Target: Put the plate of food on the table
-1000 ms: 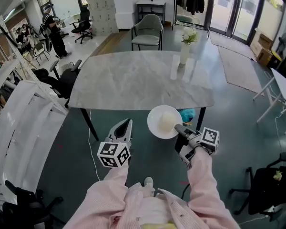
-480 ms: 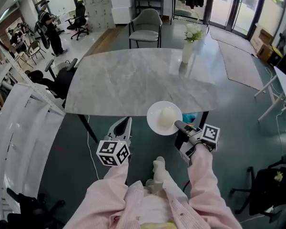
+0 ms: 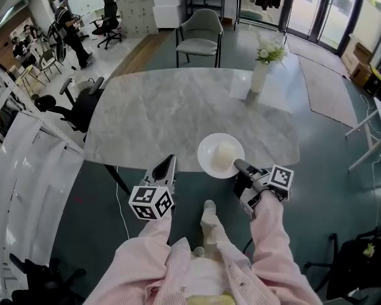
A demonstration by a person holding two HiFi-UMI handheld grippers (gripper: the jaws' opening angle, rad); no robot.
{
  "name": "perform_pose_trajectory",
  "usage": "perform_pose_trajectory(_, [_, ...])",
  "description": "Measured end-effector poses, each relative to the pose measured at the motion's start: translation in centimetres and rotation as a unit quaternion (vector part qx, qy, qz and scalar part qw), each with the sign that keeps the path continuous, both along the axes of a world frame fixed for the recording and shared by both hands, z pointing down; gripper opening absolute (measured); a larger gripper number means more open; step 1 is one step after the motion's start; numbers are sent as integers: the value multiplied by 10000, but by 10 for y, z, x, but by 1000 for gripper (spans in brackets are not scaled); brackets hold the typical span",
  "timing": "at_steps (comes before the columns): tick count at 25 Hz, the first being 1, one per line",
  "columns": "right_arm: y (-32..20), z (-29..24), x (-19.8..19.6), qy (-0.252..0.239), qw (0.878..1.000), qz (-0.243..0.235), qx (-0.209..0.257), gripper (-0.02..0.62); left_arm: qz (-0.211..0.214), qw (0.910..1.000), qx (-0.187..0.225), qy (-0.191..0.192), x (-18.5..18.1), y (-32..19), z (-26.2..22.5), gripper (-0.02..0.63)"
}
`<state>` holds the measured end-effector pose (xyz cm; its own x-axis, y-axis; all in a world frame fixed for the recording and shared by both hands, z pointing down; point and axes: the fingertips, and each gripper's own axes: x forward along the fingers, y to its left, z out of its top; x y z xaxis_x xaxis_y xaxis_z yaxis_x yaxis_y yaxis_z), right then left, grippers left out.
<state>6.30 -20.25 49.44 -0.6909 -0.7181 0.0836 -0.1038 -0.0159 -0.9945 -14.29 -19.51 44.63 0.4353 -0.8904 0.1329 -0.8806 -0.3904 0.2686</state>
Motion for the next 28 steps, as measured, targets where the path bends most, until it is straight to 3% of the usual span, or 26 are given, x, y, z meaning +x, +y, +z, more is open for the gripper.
perform_pose_trajectory(13, [-124, 21, 17, 244, 9994, -179, -187, 20, -72, 9991, -404, 77, 22, -123, 19, -3])
perform_pose_trajectory(23, [-203, 67, 23, 571, 9973, -295, -347, 20, 28, 9943, -1057, 125, 44, -196, 71, -3])
perform_pose_trajectory(28, [-224, 91, 17, 465, 9968, -178, -623, 20, 113, 9881, -1526, 138, 49, -214, 103, -3])
